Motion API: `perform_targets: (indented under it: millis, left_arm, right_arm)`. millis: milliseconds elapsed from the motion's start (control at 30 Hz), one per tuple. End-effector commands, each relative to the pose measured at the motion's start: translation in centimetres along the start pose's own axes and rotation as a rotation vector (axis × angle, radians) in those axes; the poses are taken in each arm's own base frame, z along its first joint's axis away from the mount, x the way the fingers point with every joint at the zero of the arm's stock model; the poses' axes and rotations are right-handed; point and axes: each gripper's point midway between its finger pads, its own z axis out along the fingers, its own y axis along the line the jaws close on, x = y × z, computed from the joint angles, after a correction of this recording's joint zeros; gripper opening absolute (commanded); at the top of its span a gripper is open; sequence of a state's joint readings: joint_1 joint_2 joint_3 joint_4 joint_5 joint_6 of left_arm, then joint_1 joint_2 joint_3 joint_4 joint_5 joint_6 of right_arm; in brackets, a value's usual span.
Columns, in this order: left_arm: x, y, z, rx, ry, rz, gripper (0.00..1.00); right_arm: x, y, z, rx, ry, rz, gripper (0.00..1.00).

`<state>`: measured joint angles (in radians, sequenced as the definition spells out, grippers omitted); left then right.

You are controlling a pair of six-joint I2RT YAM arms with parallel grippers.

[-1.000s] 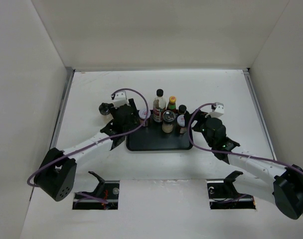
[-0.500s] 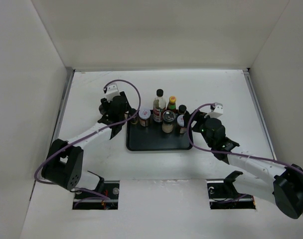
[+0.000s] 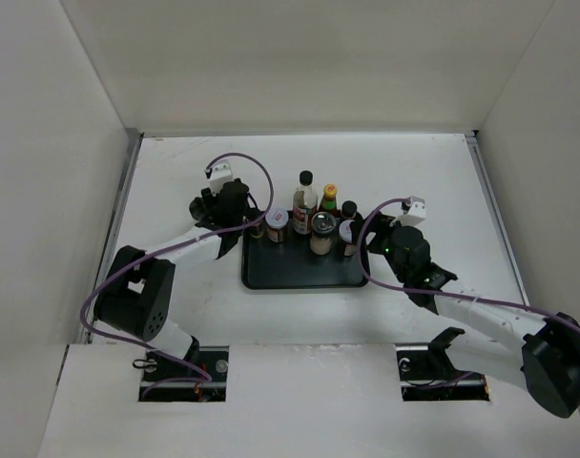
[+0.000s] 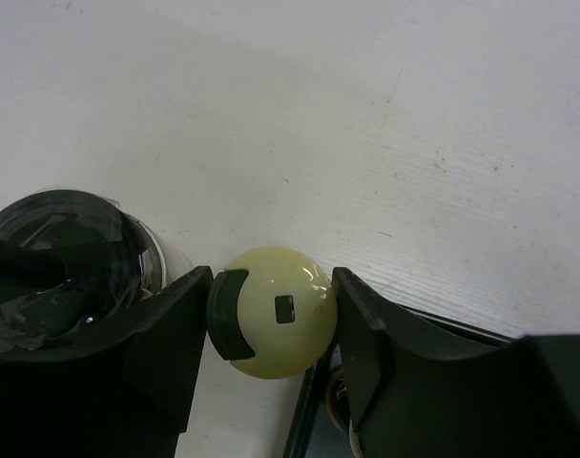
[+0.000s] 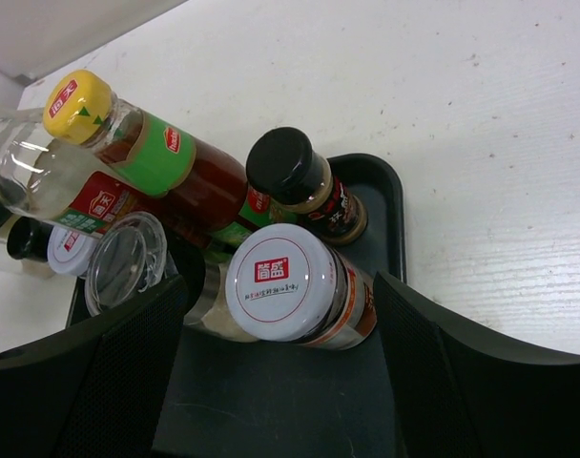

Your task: Organize the condiment bottles

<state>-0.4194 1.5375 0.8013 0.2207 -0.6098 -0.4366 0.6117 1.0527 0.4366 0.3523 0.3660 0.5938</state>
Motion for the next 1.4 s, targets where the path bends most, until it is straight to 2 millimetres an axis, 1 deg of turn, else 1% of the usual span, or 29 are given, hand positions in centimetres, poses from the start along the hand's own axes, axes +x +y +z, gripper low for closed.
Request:
perform_targets:
  millis: [0, 67, 133, 200, 333, 400, 500, 567, 667, 767, 867, 967, 1000, 1100, 1233, 1367]
  left_arm:
    - [-2.5, -1.0, -0.2, 0.031, -0.066, -0.063, 0.46]
    - [-3.2, -1.1, -0.8, 0.038, -0.081, -0.066, 0.41]
    - [-4.0, -1.4, -1.9, 0.054, -0.108, -0.074, 0.38]
    - [-5.0, -1.4, -3.0, 0.056, -0.142, -0.089, 0.37]
    - [-7.1, -2.4, -5.9, 0.102, -0.21, -0.11, 0.36]
    - [-7.9, -2.5, -7.4, 0.111, -0.242, -0.114, 0.36]
    - [-8.4, -1.9, -9.0, 0.092, -0.264, -0.086, 0.36]
    - [-8.3, -1.5, -10.4, 0.085, -0.26, -0.057, 0.36]
    - [-7.9, -0.8, -12.5, 0.091, -0.252, -0.027, 0.36]
    - [-7.6, 0.0, -14.1, 0.099, -0.237, -0.006, 0.36]
    - [-7.0, 0.4, -15.2, 0.109, -0.228, 0.0, 0.36]
    - [-6.8, 0.1, -16.0, 0.132, -0.223, 0.001, 0.36]
    - [-6.7, -0.5, -16.4, 0.157, -0.219, -0.002, 0.36]
    - [-5.0, -2.8, -17.8, 0.257, -0.194, -0.002, 0.36]
    - [-2.1, -5.9, -19.0, 0.35, -0.139, 0.026, 0.36]
    - [0.6, -9.0, -19.4, 0.436, -0.092, 0.018, 0.36]
  right_arm:
    - [-2.1, 2.2, 0.1, -0.057, -0.061, 0.014, 0.83]
    - [-1.8, 2.1, 0.2, -0.058, -0.05, 0.015, 0.83]
    - [-1.8, 2.2, 0.3, -0.06, -0.048, 0.012, 0.82]
    - [-1.8, 2.3, 0.2, -0.061, -0.052, 0.011, 0.83]
    - [-1.4, 2.3, 0.4, -0.062, -0.038, 0.011, 0.82]
    - [-1.8, 2.3, 0.3, -0.059, -0.052, 0.01, 0.82]
    - [-1.8, 2.3, 0.2, -0.06, -0.054, 0.013, 0.82]
    - [-1.7, 2.3, 0.2, -0.065, -0.049, 0.016, 0.82]
    - [-2.5, 2.4, -0.3, -0.072, -0.076, 0.021, 0.82]
    - [-2.4, 2.3, -0.3, -0.077, -0.077, 0.031, 0.82]
    - [-2.6, 2.4, -0.3, -0.075, -0.08, 0.025, 0.82]
    - [-2.3, 2.4, -0.2, -0.075, -0.075, 0.026, 0.82]
    - [-2.1, 2.4, -0.1, -0.074, -0.068, 0.024, 0.82]
    - [-2.5, 2.4, -0.2, -0.072, -0.079, 0.024, 0.82]
    - [-2.2, 2.2, -0.1, -0.068, -0.071, 0.026, 0.82]
    - [-2.3, 2.2, -0.1, -0.067, -0.077, 0.023, 0.82]
